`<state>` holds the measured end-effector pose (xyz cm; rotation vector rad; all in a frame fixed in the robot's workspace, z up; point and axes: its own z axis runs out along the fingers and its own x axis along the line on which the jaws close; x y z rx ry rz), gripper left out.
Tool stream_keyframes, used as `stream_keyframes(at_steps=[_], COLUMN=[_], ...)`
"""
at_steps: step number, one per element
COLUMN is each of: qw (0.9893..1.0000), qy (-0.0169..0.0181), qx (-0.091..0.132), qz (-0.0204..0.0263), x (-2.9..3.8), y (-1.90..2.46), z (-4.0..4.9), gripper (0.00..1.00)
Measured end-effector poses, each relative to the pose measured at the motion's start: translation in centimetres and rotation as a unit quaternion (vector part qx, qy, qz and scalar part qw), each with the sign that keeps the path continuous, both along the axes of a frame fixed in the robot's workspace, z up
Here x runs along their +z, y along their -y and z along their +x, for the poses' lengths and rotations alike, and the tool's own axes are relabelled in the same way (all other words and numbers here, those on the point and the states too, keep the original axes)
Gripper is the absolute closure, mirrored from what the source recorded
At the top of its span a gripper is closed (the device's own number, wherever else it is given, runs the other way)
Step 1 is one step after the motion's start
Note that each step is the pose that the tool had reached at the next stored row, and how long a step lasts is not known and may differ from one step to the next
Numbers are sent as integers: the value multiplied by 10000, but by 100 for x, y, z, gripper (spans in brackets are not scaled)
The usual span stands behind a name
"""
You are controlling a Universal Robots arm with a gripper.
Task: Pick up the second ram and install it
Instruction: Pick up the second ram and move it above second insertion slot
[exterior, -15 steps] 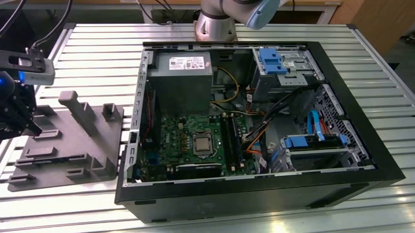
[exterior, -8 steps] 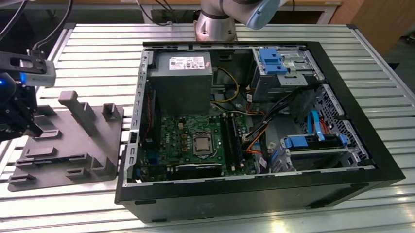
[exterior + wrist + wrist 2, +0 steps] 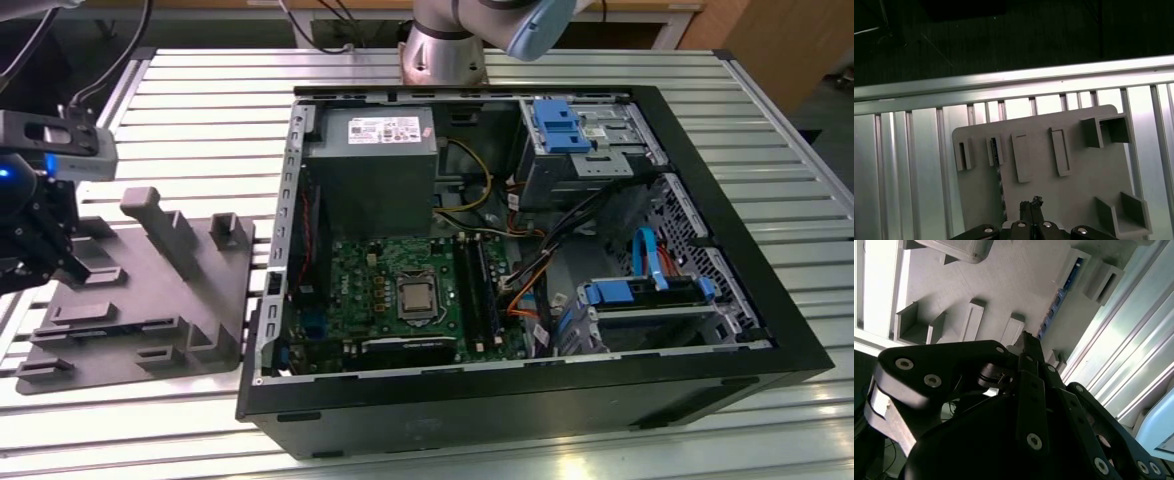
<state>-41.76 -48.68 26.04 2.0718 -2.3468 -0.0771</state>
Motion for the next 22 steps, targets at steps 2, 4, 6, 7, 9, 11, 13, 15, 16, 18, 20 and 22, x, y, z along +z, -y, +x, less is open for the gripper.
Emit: stream_keyframes(at_steps=[2,4,6,7,9,11,13,15,16,18,20,22], qw=[10000,10000,10000,10000,10000,10000,10000,10000,10000,10000,10000,10000], qy=[0,0,0,0,0,0,-1,0,0,0,0,0], qx=[0,0,0,0,0,1,4,8,11,20,31,43], qz=[0,0,0,0,0,-1,-1,0,0,0,0,0], x=[-10,-21,-32,-39,-52,-65,-79,-92,-98,-105,-110,-117], y=[0,0,0,0,0,1,6,13,18,30,46,59], z=[0,0,0,0,0,-1,0,0,0,0,0,0], gripper=[89,89,89,89,89,89,89,89,89,89,89,89])
